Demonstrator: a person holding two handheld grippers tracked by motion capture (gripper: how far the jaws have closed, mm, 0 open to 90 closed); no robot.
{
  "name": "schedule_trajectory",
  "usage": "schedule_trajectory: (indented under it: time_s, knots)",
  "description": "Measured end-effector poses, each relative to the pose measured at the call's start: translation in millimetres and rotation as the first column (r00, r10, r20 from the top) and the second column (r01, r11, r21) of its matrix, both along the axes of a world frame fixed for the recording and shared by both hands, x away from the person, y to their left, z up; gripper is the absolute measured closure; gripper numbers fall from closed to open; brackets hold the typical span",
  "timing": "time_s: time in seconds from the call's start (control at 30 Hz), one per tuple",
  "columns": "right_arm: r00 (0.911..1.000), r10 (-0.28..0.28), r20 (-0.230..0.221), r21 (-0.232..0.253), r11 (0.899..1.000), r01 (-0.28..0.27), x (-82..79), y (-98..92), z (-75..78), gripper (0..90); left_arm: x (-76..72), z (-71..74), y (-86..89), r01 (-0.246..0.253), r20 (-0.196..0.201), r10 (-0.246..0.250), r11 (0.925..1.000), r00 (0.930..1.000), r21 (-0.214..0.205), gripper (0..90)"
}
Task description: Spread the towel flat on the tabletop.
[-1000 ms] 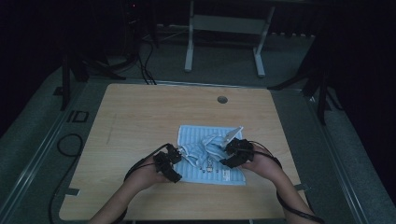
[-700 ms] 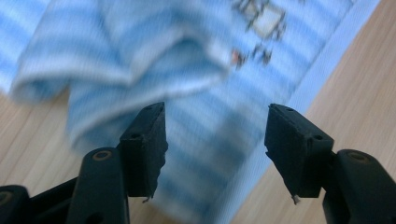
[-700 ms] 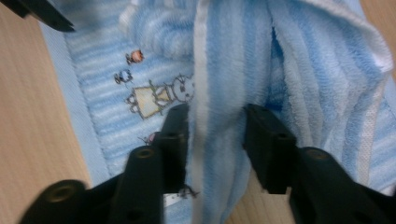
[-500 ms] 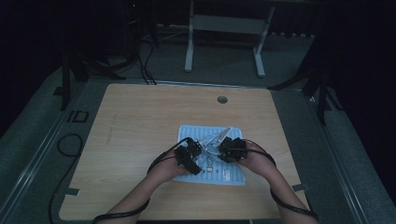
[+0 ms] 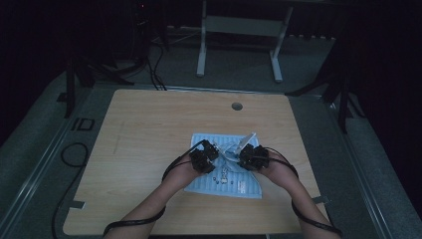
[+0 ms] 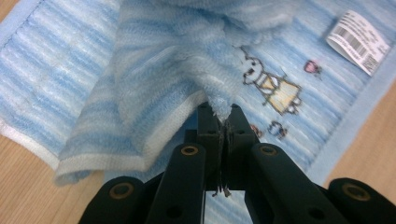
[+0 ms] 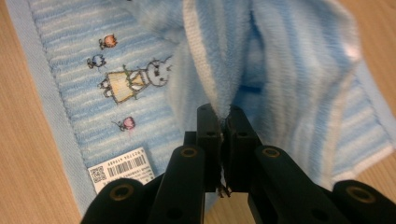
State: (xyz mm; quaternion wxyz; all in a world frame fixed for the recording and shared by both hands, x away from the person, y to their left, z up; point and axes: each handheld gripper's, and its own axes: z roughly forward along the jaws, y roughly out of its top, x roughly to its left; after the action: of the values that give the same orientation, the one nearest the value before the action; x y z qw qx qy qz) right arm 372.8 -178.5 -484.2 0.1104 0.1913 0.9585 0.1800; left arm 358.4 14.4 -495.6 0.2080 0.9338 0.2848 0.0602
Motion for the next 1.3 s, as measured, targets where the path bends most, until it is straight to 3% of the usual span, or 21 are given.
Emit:
schedule_trajectory:
  time_s: [0.17, 0.33, 0.4, 0.67, 0.73, 0.93, 1.13, 1.3]
  knots:
    - [0.9994, -0.029, 0.020, 0.035, 0.999, 0.028, 0.2, -15.6, 7.5, 86.0, -8.0, 13.1, 13.1, -0.009, 0.006, 0.009, 0.9992, 0.9999, -0.039, 87.3]
    - [0.9976, -0.062, 0.031, 0.059, 0.996, 0.060, -2.3, -34.8, 13.9, 86.0, -17.7, 19.3, 27.0, -0.014, 0.017, 0.015, 0.9993, 0.9997, -0.035, 87.3]
    - [0.9967, -0.074, 0.032, 0.064, 0.995, 0.072, -5.1, -43.0, 15.6, 86.0, -19.7, 19.7, 34.3, -0.023, -0.004, 0.023, 0.9983, 0.9997, -0.054, 87.3]
    - [0.9901, -0.135, 0.038, 0.100, 0.986, 0.131, -26.7, -79.8, 17.7, 85.9, -20.3, 23.7, 57.5, -0.074, 0.007, 0.075, 0.9951, 0.9972, -0.065, 87.3]
    - [0.9872, -0.158, 0.020, 0.128, 0.980, 0.154, -31.5, -90.0, 15.8, 85.8, -16.6, 22.6, 59.9, -0.086, 0.016, 0.087, 0.9941, 0.9961, -0.067, 87.2]
    - [0.9834, -0.178, -0.036, 0.172, 0.968, 0.181, -40.4, -109.1, 3.2, 84.6, 8.2, 10.6, 63.5, -0.144, -0.013, 0.144, 0.9843, 0.9895, -0.102, 87.0]
    - [0.9784, -0.193, -0.074, 0.151, 0.968, 0.202, -32.9, -106.0, -9.8, 84.3, 37.2, -4.7, 50.1, -0.182, -0.009, 0.182, 0.9831, 0.9833, -0.023, 86.9]
    - [0.9724, -0.217, -0.087, 0.132, 0.965, 0.227, -20.4, -99.5, -21.5, 83.5, 59.9, -17.5, 48.2, -0.232, -0.028, 0.232, 0.9726, 0.9723, -0.006, 86.4]
